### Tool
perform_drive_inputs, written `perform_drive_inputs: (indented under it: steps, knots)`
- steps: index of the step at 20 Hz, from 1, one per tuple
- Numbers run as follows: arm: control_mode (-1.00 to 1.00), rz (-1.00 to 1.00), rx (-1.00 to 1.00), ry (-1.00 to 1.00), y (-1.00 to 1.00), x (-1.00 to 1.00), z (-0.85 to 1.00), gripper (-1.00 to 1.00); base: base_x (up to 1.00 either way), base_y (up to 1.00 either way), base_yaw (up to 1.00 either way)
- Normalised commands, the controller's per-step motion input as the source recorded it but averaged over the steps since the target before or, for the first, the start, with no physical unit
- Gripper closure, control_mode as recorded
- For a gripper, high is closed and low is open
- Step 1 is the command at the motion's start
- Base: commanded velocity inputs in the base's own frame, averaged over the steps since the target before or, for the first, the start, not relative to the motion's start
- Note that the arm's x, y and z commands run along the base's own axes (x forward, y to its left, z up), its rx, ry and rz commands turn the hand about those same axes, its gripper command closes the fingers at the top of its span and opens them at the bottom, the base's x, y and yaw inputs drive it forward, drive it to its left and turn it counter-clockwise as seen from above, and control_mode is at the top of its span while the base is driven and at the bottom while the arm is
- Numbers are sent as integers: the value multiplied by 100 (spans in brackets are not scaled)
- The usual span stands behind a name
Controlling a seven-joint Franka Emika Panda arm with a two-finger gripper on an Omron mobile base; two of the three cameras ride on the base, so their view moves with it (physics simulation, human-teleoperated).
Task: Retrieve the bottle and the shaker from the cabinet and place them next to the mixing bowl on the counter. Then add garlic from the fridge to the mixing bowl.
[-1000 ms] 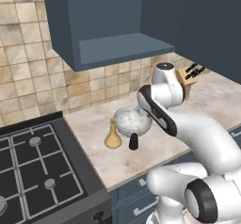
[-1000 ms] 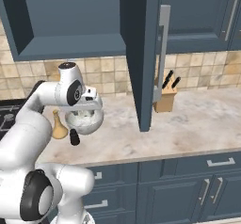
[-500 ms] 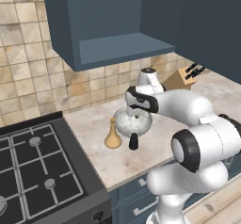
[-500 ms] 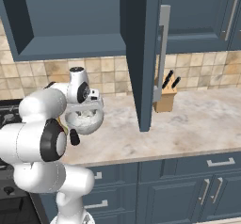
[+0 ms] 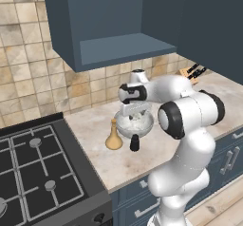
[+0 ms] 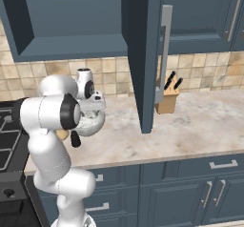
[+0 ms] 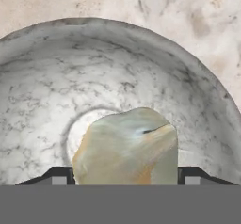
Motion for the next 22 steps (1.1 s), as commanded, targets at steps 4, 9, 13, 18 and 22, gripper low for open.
perform_drive_inputs:
  steps: [4, 9, 13, 18, 22]
  knots:
    - [-100, 0, 0, -6, 1, 4, -52, 100, 0, 0, 0]
    - [-100, 0, 0, -4, 0, 0, -25, 100, 0, 0, 0]
    - [-100, 0, 0, 0, 0, 0, -3, 100, 0, 0, 0]
    - [-100, 0, 0, 0, 0, 0, -1, -100, 0, 0, 0]
    - [-100, 0, 0, 0, 1, 0, 0, -100, 0, 0, 0]
